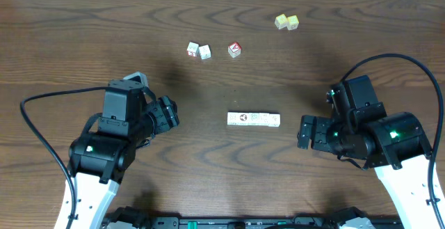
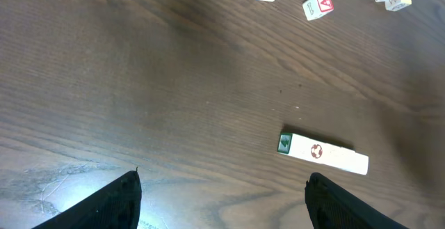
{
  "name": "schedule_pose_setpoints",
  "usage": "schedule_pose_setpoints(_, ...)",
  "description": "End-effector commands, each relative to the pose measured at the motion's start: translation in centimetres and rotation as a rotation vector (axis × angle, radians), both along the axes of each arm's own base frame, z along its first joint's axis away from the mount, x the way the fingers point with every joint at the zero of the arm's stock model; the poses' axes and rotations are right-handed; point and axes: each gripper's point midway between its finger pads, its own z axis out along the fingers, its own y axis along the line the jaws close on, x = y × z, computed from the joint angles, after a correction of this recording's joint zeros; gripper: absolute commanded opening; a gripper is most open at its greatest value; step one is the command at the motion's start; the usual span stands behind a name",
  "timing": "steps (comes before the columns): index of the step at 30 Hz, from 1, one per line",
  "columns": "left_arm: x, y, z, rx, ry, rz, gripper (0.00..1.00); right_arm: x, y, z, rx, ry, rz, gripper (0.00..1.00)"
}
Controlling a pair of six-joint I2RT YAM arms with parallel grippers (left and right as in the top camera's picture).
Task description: Lift 5 blocks
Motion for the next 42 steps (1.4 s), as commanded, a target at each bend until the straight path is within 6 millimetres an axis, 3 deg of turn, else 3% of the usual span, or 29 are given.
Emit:
schedule_pose_setpoints(1,0.3,0.2,0.3,0.013,-0.005,0.002,0.76,-0.1,0.0,-0.2,-0.001,0.005,-0.029,0.99)
schedule_pose_setpoints(13,0.3,0.2,0.1,0.014,0.001,0.002,0.76,0.5,-1.0,-0.1,-0.057,-0.034,-0.044,0.99)
schedule_pose_setpoints(20,0.3,0.2,0.1,0.014,0.001,0.002,0.77,2.5,-2.3,1.6,-0.004,-0.334,-0.042,0.99)
schedule_pose_setpoints(26,0.3,0.2,0.1,0.014,0.001,0.002,0.77,1.8,-3.1,2.4,0.045,-0.682,0.055,0.99)
schedule_pose_setpoints(33,0.3,0.2,0.1,0.014,0.001,0.002,0.77,1.0,-3.3,3.4,-0.049,-1.037,0.182,0.99)
schedule_pose_setpoints(42,0.3,0.2,0.1,0.014,0.001,0.002,0.77,1.4,-3.3,2.7,-0.043,-1.263,0.178,0.99)
